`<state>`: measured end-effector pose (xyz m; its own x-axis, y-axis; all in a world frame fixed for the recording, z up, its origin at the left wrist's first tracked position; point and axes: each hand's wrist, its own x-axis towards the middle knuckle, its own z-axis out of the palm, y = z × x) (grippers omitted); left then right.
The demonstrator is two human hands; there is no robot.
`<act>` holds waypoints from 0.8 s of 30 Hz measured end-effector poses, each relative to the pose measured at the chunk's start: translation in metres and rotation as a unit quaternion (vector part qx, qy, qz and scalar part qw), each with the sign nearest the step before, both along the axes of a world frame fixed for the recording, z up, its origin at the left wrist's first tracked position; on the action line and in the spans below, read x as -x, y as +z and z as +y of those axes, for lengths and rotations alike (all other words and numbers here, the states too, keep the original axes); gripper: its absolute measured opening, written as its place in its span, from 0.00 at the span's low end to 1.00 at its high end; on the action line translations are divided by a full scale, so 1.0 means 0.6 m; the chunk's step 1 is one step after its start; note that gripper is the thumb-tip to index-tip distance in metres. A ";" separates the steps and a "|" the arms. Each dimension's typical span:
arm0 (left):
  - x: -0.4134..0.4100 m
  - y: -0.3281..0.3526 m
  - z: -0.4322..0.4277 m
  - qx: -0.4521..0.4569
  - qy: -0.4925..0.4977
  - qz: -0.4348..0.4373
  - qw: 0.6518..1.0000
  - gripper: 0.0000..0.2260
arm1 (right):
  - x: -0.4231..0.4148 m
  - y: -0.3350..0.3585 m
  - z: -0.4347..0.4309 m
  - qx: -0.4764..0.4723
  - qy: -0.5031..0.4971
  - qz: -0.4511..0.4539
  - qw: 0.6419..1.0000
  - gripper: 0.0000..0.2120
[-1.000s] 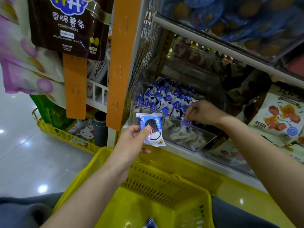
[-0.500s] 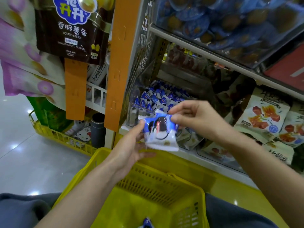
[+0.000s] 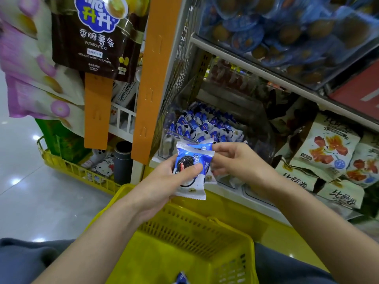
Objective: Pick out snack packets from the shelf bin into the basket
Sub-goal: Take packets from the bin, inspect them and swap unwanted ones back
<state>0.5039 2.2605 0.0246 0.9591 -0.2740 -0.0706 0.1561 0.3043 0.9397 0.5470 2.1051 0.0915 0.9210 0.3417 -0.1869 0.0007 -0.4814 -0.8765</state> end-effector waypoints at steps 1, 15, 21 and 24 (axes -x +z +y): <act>-0.001 0.000 0.001 -0.003 0.002 -0.001 1.000 0.23 | -0.005 0.001 -0.004 -0.009 -0.004 -0.006 1.000 0.04; -0.017 -0.010 0.001 0.009 0.110 0.106 0.988 0.13 | -0.154 -0.032 -0.047 0.293 -0.073 -0.095 0.949 0.09; -0.019 -0.013 -0.005 -0.012 0.110 0.111 0.988 0.14 | -0.173 -0.050 -0.021 0.322 -0.031 -0.059 0.944 0.11; -0.020 -0.015 -0.005 -0.011 0.110 0.106 0.988 0.14 | -0.179 -0.058 -0.009 0.305 -0.029 -0.059 0.950 0.14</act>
